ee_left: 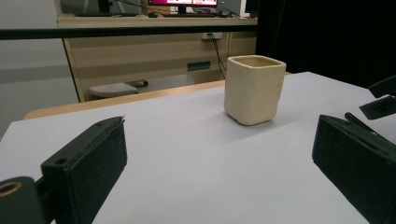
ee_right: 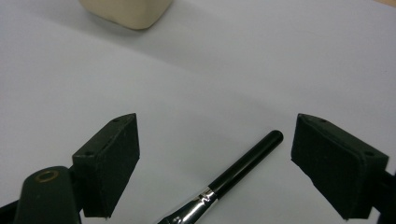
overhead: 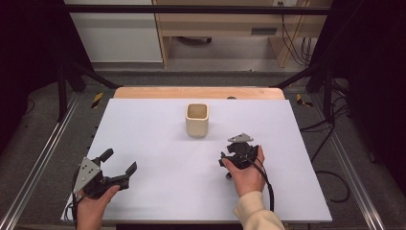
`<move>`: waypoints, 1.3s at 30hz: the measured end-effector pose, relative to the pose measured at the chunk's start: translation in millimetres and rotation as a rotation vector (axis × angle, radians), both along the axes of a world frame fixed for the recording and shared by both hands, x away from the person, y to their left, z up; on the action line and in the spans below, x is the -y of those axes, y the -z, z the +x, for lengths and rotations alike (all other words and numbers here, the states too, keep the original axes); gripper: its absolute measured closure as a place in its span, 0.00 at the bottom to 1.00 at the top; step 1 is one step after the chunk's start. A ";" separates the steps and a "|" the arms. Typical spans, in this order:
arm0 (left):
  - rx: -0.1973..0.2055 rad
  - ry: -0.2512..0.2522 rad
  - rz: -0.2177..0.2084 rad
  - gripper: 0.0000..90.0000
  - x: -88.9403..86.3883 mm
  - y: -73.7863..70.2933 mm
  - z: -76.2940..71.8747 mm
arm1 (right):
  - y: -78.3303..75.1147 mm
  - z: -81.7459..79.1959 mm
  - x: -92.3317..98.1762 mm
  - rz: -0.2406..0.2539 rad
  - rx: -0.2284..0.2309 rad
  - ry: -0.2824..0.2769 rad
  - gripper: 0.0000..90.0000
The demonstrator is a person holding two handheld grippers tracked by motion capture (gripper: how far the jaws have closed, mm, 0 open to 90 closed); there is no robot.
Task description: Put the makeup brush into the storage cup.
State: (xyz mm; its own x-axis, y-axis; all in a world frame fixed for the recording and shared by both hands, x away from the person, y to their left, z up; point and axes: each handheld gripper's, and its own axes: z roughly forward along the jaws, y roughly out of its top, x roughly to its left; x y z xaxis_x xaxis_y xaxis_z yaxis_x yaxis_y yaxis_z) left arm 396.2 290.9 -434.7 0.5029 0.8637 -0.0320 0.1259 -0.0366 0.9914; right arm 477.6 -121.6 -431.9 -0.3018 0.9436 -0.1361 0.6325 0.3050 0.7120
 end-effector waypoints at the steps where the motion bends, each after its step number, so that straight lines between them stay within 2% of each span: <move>1: 0.002 -0.003 -0.009 0.03 -0.5 -0.5 -0.3 | -1.2 -0.3 -0.5 0.016 -0.003 0.017 0.17; 4: 0.008 -0.022 -0.009 0.03 -4.0 -2.2 -2.9 | -4.3 0.5 1.0 0.040 0.013 0.028 0.17; 7: 0.014 -0.050 -0.025 0.03 -10.7 -4.7 -5.7 | -5.2 1.7 0.7 0.093 0.028 0.049 0.17; 9: 0.024 -0.065 -0.031 0.03 -16.4 -6.5 -7.7 | -5.3 2.1 -0.7 0.090 0.034 0.062 0.16; 12: 0.053 -0.116 0.001 0.03 -25.7 -10.4 -13.1 | -6.2 1.8 -1.7 0.102 0.042 0.070 0.15; 14: 0.062 -0.160 0.004 0.03 -31.2 -12.7 -17.0 | -7.6 0.5 -2.1 0.115 0.037 0.088 0.14; 17: 0.071 -0.186 0.037 0.03 -35.1 -13.6 -19.9 | -8.7 -1.2 -1.6 0.116 0.035 0.116 0.14; 22: 0.033 -0.140 -0.018 0.03 -34.3 -11.0 -17.6 | -13.6 -3.4 -1.3 0.131 0.035 0.184 0.14; 25: 0.027 -0.101 -0.003 0.03 -29.7 -10.5 -15.0 | -15.5 -8.0 -3.5 0.130 0.024 0.229 0.15; 29: 0.013 -0.045 0.003 0.03 -26.6 -8.7 -14.0 | -16.0 -10.7 -6.6 0.124 0.021 0.240 0.15; 32: -0.007 -0.028 -0.001 0.03 -23.1 -5.9 -13.4 | -19.0 -11.9 -7.2 0.144 0.018 0.250 0.16; 35: -0.004 -0.014 0.025 0.03 -18.7 -5.8 -12.9 | -24.9 -13.5 -5.5 0.149 0.026 0.267 0.16; 39: -0.006 -0.015 0.031 0.03 -16.9 -4.8 -12.1 | -34.4 -17.0 -2.4 0.165 0.030 0.294 0.16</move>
